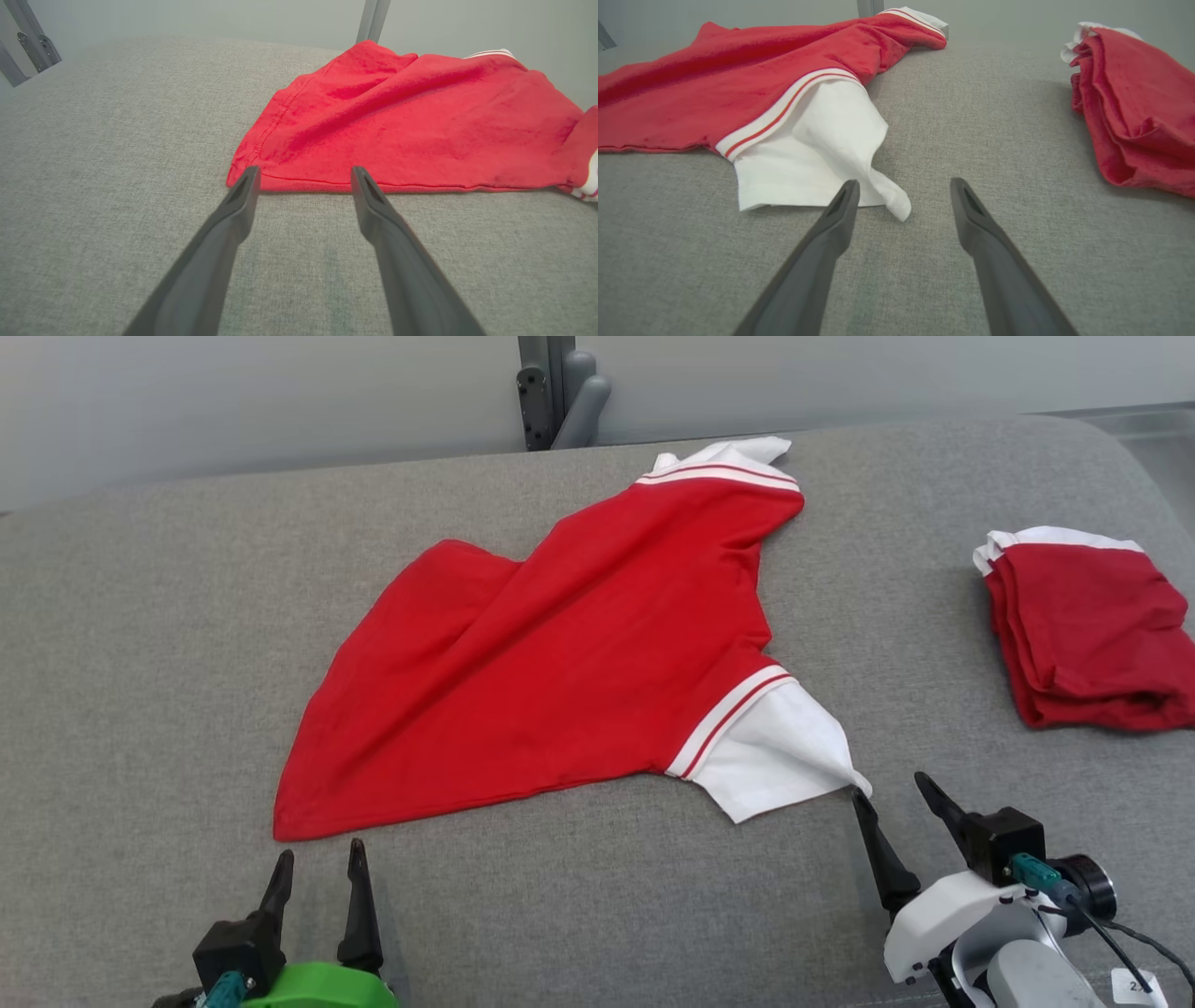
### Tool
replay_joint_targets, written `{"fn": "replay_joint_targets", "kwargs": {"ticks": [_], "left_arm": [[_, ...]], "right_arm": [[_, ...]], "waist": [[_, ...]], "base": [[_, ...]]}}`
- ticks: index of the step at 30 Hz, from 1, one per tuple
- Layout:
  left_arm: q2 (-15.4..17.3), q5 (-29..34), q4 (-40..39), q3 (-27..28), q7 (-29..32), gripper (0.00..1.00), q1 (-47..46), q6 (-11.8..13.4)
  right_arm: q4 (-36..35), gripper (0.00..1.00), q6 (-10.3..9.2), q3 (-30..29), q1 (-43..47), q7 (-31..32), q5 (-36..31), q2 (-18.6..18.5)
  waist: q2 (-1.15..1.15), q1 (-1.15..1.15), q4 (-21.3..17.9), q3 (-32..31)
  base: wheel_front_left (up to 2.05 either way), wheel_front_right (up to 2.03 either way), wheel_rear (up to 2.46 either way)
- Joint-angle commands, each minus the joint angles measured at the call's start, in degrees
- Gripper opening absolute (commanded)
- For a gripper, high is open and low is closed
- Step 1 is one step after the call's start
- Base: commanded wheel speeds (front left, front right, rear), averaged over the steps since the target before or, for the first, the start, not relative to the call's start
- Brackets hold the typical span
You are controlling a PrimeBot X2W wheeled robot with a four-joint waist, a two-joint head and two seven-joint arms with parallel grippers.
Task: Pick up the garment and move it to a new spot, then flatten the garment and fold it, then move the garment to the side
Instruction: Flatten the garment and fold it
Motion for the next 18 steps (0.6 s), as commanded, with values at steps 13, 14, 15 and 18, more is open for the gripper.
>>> {"fn": "replay_joint_targets", "kwargs": {"ticks": [13, 14, 15, 18], "left_arm": [[0.3, -0.7, -0.1, -1.1, 0.0, 1.0, -3.8, 0.9], [0.3, -0.7, -0.1, -1.1, 0.0, 1.0, -3.9, 1.0], [0.3, -0.7, -0.1, -1.0, 0.0, 1.0, -4.1, 1.0], [0.3, -0.9, 0.1, -0.5, 0.0, 1.0, -4.6, 1.1]], "right_arm": [[3.5, 0.0, -0.09, 0.2, -4.1, 0.0, -1.4, -0.6], [3.6, 0.0, -0.09, 0.2, -4.2, 0.0, -1.4, -0.7], [3.7, 0.0, -0.09, 0.1, -4.3, 0.0, -1.4, -0.8], [4.0, 0.0, -0.09, 0.3, -4.3, 0.0, -1.1, -1.0]], "waist": [[0.0, 0.0, 2.8, 5.4], [0.0, 0.0, 2.8, 5.6], [0.0, 0.0, 2.7, 5.8], [0.0, 0.0, 2.3, 6.2]], "base": [[0.0, 0.0, 0.0], [0.0, 0.0, 0.0], [0.0, 0.0, 0.0], [0.0, 0.0, 0.0]]}}
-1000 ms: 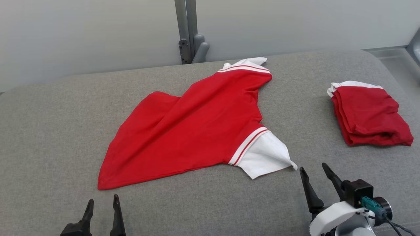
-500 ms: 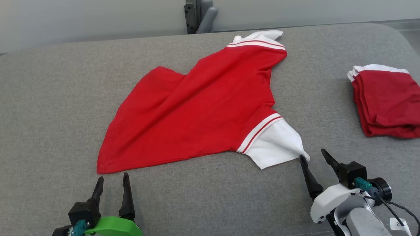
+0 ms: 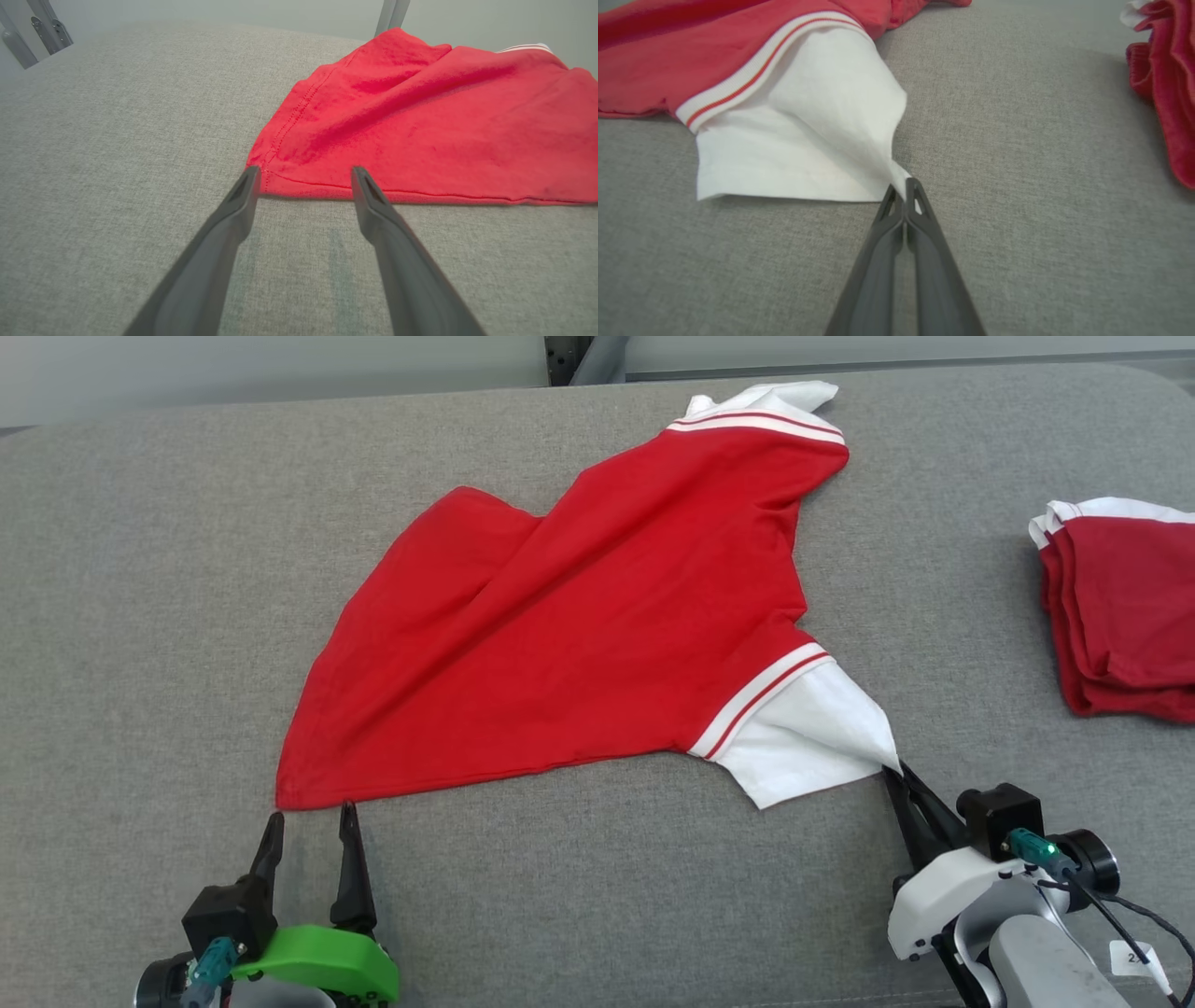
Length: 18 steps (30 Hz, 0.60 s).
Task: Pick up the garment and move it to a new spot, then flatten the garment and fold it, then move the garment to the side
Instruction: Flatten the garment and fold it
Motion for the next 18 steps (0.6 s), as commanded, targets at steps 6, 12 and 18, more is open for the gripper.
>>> {"fn": "replay_joint_targets", "kwargs": {"ticks": [6, 12, 18], "left_arm": [[0.3, -0.6, 1.4, 3.2, 0.0, 1.0, -2.3, 0.3], [0.2, -1.3, 3.8, 5.5, 0.0, 1.0, -3.4, -0.4], [0.3, -2.0, 7.2, 6.3, 0.0, 0.71, -5.1, -1.4]], "right_arm": [[-3.7, 0.0, -0.09, -0.2, 1.7, 0.0, 1.5, -1.2], [-6.0, 0.0, -0.09, 0.3, 2.5, 0.0, 2.6, -1.8], [-7.3, 0.0, -0.09, 0.7, 1.5, 0.0, 3.1, -2.0]], "waist": [[0.0, 0.0, -2.2, 0.4], [0.0, 0.0, -4.3, 1.3], [0.0, 0.0, -5.1, 2.4]], "base": [[0.0, 0.0, 0.0], [0.0, 0.0, 0.0], [0.0, 0.0, 0.0]]}}
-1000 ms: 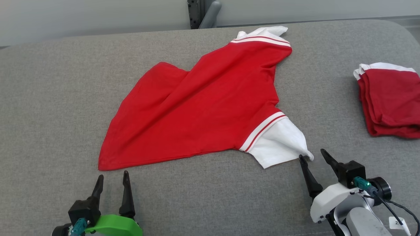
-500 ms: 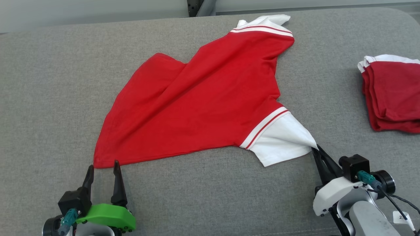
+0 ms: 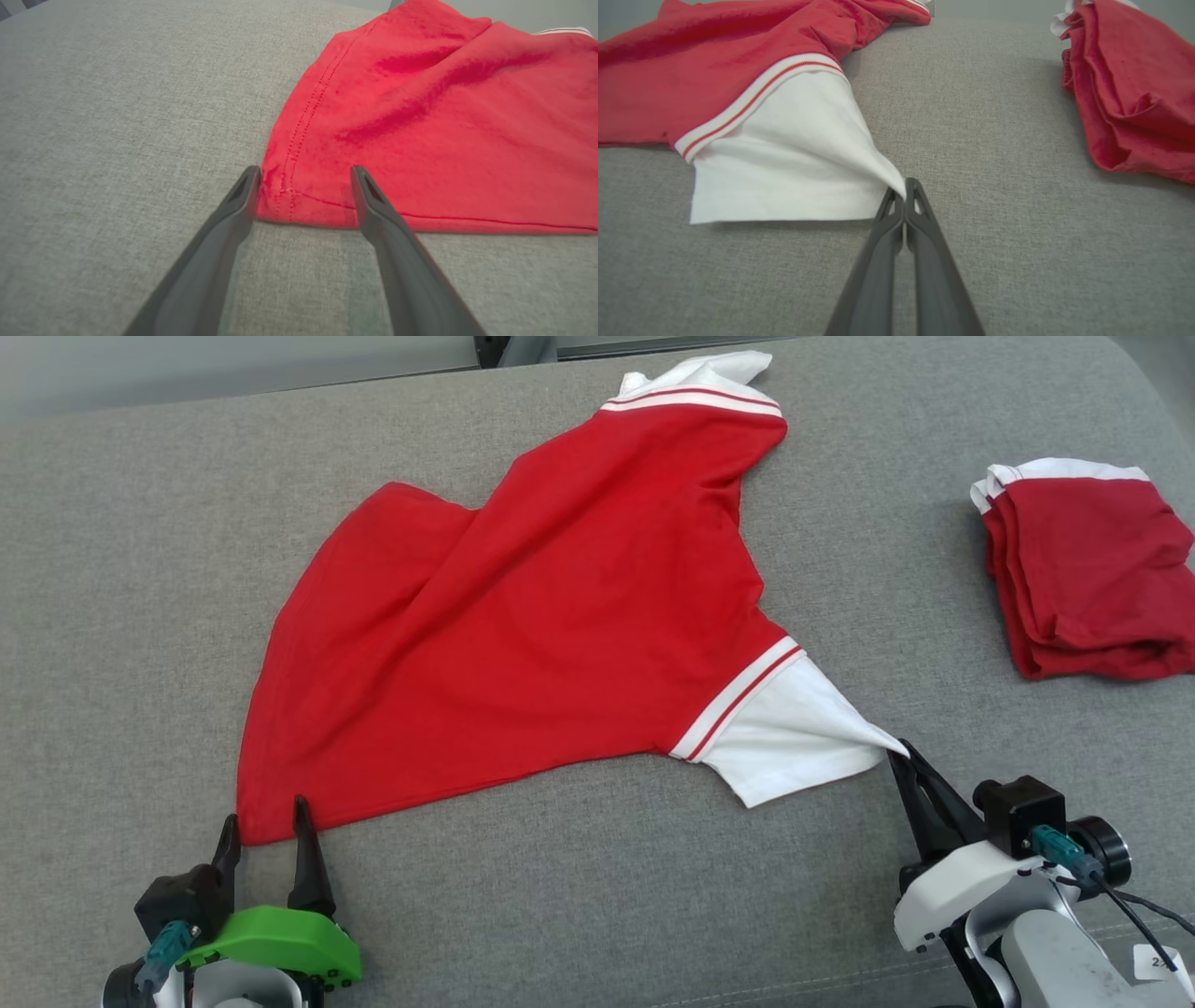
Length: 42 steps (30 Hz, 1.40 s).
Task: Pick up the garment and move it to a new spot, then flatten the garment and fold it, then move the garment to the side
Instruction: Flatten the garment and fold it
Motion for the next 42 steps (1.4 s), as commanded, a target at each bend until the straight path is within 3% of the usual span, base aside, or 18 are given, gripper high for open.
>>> {"fn": "replay_joint_targets", "kwargs": {"ticks": [1, 3, 4, 11, 21, 26, 31, 36, 42], "left_arm": [[0.3, -0.1, 0.4, 0.3, 0.0, 0.47, -1.0, -0.2], [0.3, 0.2, 1.3, 0.3, 0.0, 0.11, -1.4, -0.1], [0.3, 0.1, 1.7, 0.3, 0.0, 0.0, -1.6, 0.0], [0.3, 0.6, 1.8, 0.2, 0.0, 0.0, -2.1, -1.1], [0.3, 3.8, -14.2, 3.1, 0.0, 0.0, -6.5, -5.6], [4.3, 4.9, -20.3, 1.2, 0.0, 0.0, -13.8, -7.1], [10.0, 1.1, -22.7, -3.0, 1.4, 0.0, -23.4, -7.2], [15.9, -0.1, -23.4, -6.7, 6.6, 0.0, -31.2, -7.1], [17.5, 0.3, -19.5, -12.4, 11.0, 0.0, -42.3, -7.1]], "right_arm": [[-0.4, 0.0, -0.09, 0.0, -0.6, 0.0, 0.3, -0.2], [-0.6, 0.0, -0.09, -0.1, -0.7, 0.0, 0.4, -0.3], [-0.7, 0.0, -0.09, -0.1, -0.8, 0.0, 0.5, -0.3], [-2.0, 0.0, -0.09, -0.9, -1.0, 0.0, 1.8, -0.1], [-13.7, 0.0, -0.09, -2.9, -5.7, 0.0, 8.7, -1.5], [-17.4, 0.0, -0.09, -1.5, -12.8, 0.0, 20.3, -3.0], [-21.1, 0.0, -0.09, -1.1, -22.2, 0.7, 28.2, -7.2], [-23.6, 0.0, -0.07, -2.7, -29.0, 4.1, 29.3, -10.5], [-20.5, 0.0, -0.07, -2.0, -39.2, 8.7, 26.7, -13.0]], "waist": [[0.0, 0.0, -0.3, 0.3], [0.0, 0.0, -0.2, 0.4], [0.0, 0.0, -0.2, 0.4], [0.0, 0.0, 0.4, -0.5], [0.0, 0.0, 1.2, -8.1], [0.0, 0.0, 1.2, -13.1], [0.0, 0.0, 1.2, -14.7], [0.0, 0.0, 2.0, -11.8], [0.0, 0.0, 2.9, 1.0]], "base": [[0.0, 0.0, 0.0], [0.0, 0.0, 0.0], [0.0, 0.0, 0.0], [0.0, 0.0, 0.0], [0.0, 0.0, 0.0], [0.0, 0.0, 0.0], [0.0, 0.0, 0.0], [0.0, 0.0, 0.0], [0.0, 0.0, 0.0]]}}
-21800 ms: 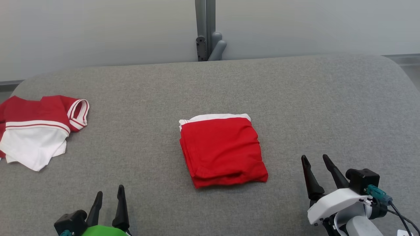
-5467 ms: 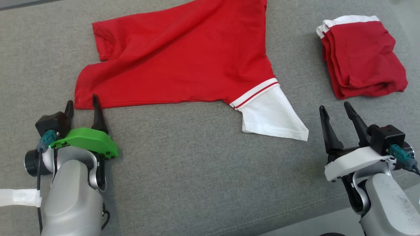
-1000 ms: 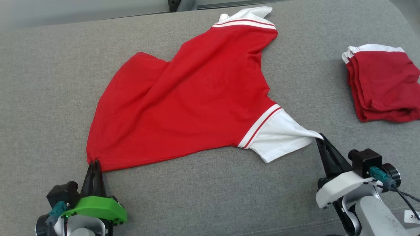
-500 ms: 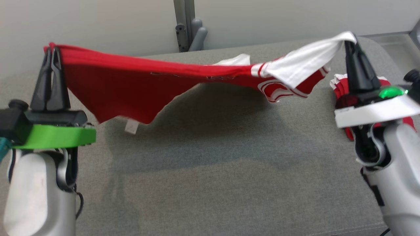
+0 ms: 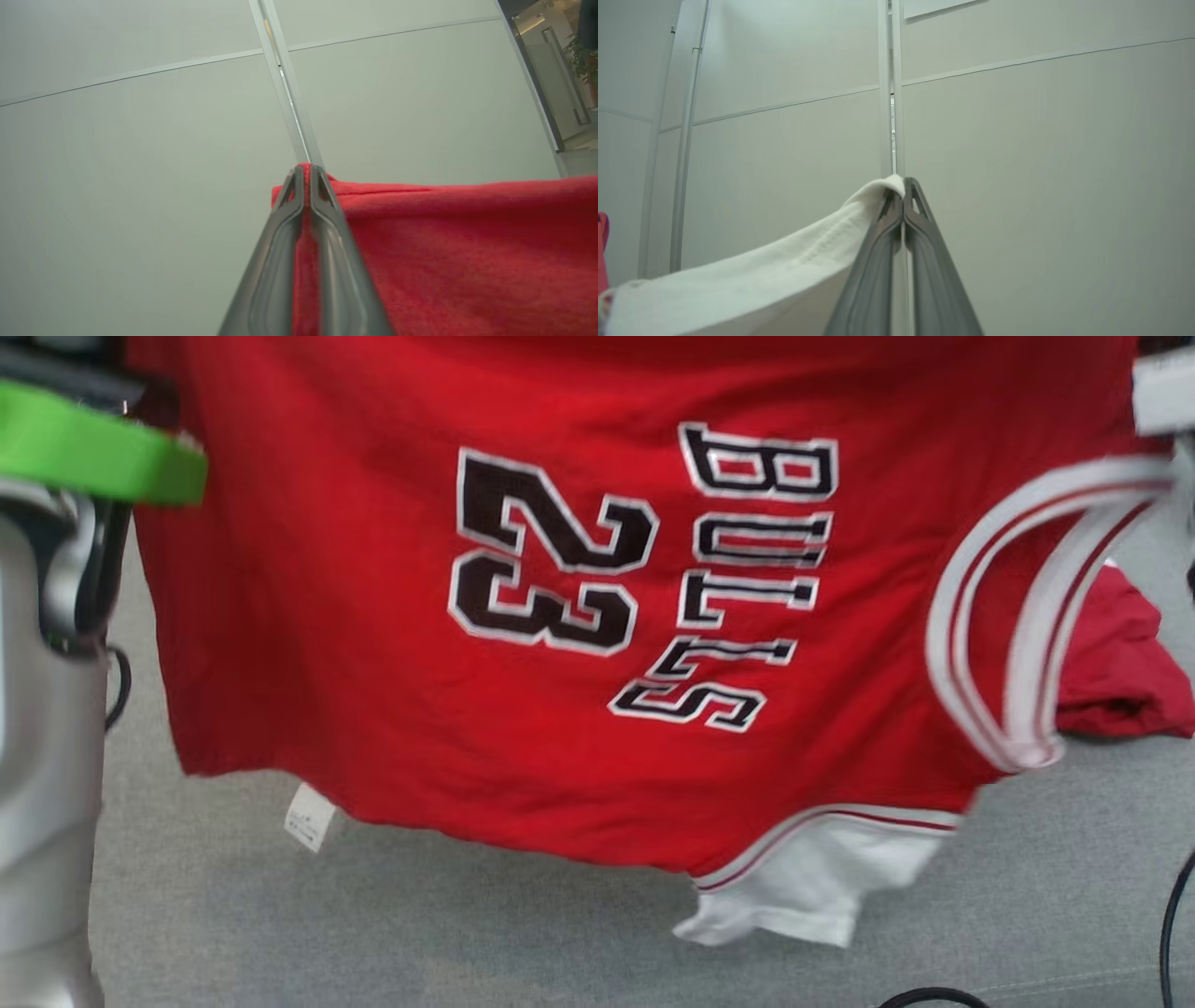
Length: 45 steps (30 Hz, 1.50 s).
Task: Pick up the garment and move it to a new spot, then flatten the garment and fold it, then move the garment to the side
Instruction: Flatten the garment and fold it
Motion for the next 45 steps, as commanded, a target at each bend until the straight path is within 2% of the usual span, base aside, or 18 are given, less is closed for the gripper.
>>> {"fn": "replay_joint_targets", "kwargs": {"ticks": [1, 6, 10, 13, 16, 19, 22, 24, 31, 35, 36, 41, 45], "left_arm": [[-0.4, 0.0, 3.0, -0.9, 0.7, 0.0, -4.6, 0.1], [-1.2, 2.8, 14.7, -2.9, 0.1, 0.0, -19.1, 0.3], [-2.2, 6.1, 23.6, -4.4, -3.7, 0.0, -30.9, 1.3], [-2.5, 7.9, 28.2, -4.8, -7.2, 0.0, -38.2, 2.1], [-2.9, 8.0, 31.5, -4.4, -9.6, 0.0, -42.1, 2.4], [-2.7, 7.7, 32.6, -4.1, -10.4, 0.0, -42.9, 2.2], [-1.9, 6.8, 33.9, -3.7, -10.7, 0.0, -39.8, 1.5], [-1.9, 5.8, 32.7, -2.4, -10.7, 0.0, -36.1, 1.3], [-3.7, 3.1, 30.9, 2.8, -10.7, 0.0, -10.6, 1.3], [-6.8, 1.1, 30.2, 8.2, -10.7, 0.0, 3.9, 1.4], [-8.5, 0.8, 29.6, 10.6, -10.7, 0.0, 10.4, 1.1], [-13.0, 1.3, 28.0, 15.4, -10.8, 0.0, 22.9, 0.6], [-15.2, 1.9, 26.7, 17.7, -10.7, 0.0, 30.4, 0.3]], "right_arm": [[2.2, 0.0, -0.03, 1.3, -4.8, 1.2, -1.2, 0.0], [13.1, 0.0, -0.01, 7.0, -21.6, 0.8, -8.7, -1.0], [24.4, 0.0, -0.06, 5.8, -35.5, -1.6, -13.6, 0.3], [30.2, 0.0, -0.06, 3.5, -44.3, -4.7, -18.0, 0.8], [33.7, 0.0, -0.06, 1.5, -49.2, -7.2, -21.5, 1.2], [34.7, 0.0, -0.06, 1.3, -49.7, -7.9, -22.2, 1.6], [35.6, 0.0, -0.07, 2.1, -45.9, -8.3, -20.2, 1.7], [33.5, 0.0, -0.07, 3.3, -42.1, -8.4, -17.8, 1.1], [20.1, 0.0, -0.06, 8.9, -14.8, -8.3, -6.8, -1.5], [15.7, 0.0, -0.07, 11.5, 0.5, -8.3, -2.5, -3.1], [14.6, 0.0, -0.07, 11.3, 6.4, -8.3, -0.1, -3.0], [15.0, 0.0, -0.07, 15.1, 18.3, -8.3, 2.6, -4.2], [18.3, 0.0, -0.07, 19.1, 24.9, -8.1, 4.6, -5.6]], "waist": [[0.0, 0.0, 0.9, 14.5], [0.0, 0.0, 0.3, 24.0], [0.0, 0.0, 0.1, 27.3], [0.0, 0.0, 0.0, 28.4], [0.0, 0.0, -0.2, 28.7], [0.0, 0.0, -0.6, 28.9], [0.0, 0.0, -1.5, 29.0], [0.0, 0.0, -2.1, 29.4], [0.0, 0.0, -3.5, 25.7], [0.0, 0.0, -4.2, 21.4], [0.0, 0.0, -4.3, 19.0], [0.0, 0.0, -4.5, 12.7], [0.0, 0.0, -4.1, 7.9]], "base": [[0.0, 0.0, 0.0], [0.0, 0.0, 0.0], [0.0, 0.0, 0.0], [0.0, 0.0, 0.0], [0.0, 0.0, 0.0], [0.0, 0.0, 0.0], [0.0, 0.0, 0.0], [0.0, 0.0, 0.0], [0.0, 0.0, 0.0], [0.0, 0.0, 0.0], [0.0, 0.0, 0.0], [0.0, 0.0, 0.0], [0.0, 0.0, 0.0]]}}
